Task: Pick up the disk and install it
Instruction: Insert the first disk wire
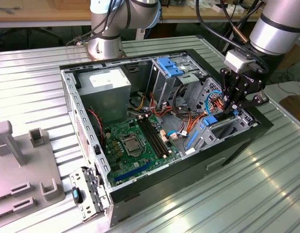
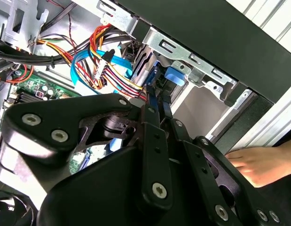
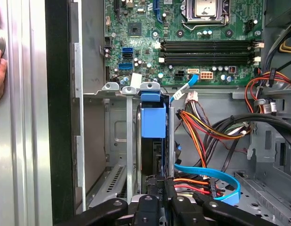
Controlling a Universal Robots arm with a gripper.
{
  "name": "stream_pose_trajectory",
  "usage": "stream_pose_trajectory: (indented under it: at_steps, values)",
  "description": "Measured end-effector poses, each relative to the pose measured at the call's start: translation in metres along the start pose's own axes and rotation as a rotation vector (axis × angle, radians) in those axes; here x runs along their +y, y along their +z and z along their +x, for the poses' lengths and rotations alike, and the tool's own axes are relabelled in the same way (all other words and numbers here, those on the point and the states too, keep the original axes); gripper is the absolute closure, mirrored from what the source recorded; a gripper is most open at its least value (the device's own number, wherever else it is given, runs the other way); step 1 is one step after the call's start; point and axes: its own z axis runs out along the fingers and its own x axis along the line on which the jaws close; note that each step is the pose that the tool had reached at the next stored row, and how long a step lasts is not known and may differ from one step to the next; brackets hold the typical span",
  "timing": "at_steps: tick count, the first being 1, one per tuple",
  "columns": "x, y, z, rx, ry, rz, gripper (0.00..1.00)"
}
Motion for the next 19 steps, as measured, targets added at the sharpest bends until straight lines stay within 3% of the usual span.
stream_pose_trajectory:
  at_steps: [19]
  values:
    - [-0.0001,-0.0012,-0.0001,-0.0008,-0.004,0.0002,0.83]
